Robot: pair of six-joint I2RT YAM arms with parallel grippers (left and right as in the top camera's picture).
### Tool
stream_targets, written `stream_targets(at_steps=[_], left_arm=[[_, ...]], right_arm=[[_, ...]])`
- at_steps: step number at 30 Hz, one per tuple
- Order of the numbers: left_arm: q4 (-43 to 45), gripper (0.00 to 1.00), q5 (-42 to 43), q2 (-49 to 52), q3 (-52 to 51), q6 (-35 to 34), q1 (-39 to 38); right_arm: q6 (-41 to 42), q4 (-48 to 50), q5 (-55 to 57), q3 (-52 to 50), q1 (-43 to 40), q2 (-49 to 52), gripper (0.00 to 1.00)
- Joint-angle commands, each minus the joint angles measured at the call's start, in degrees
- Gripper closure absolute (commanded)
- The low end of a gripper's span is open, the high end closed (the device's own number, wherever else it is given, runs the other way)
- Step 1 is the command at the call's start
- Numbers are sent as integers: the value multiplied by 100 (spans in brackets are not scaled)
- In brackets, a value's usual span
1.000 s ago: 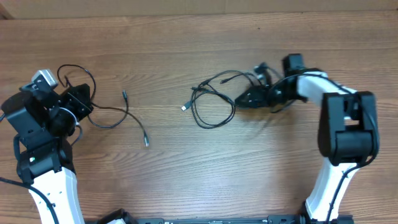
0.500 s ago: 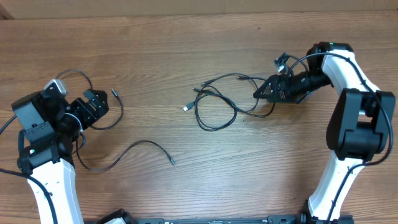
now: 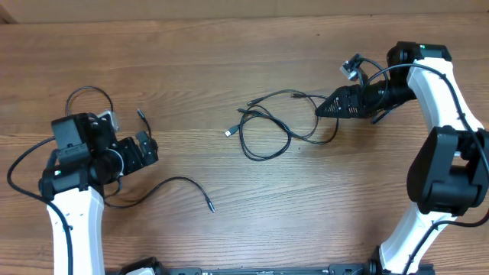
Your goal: Untangle cables
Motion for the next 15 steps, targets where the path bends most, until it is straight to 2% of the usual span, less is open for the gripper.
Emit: stream_targets(at_steps=[1,4,6,12,15], left_arm=[[-94,0,-1091,-2,127,-505,-44],[-247,0,-1934,4,127,-1364,-33],[-374,0,-2006,22,127,-1810,-33],[-428,0,-2326,245,-59,-2448,-28],[-256,0,-2352,350,-149,-2441,-20]], right_arm=[[-90,-52,125,151,22,-273,0],[-90,-70,122,151,22,-273,0],[-90,-68,125,151,22,-273,0],[-90,-57,125,151,22,-273,0],[-90,-70,127,151,22,-273,0]])
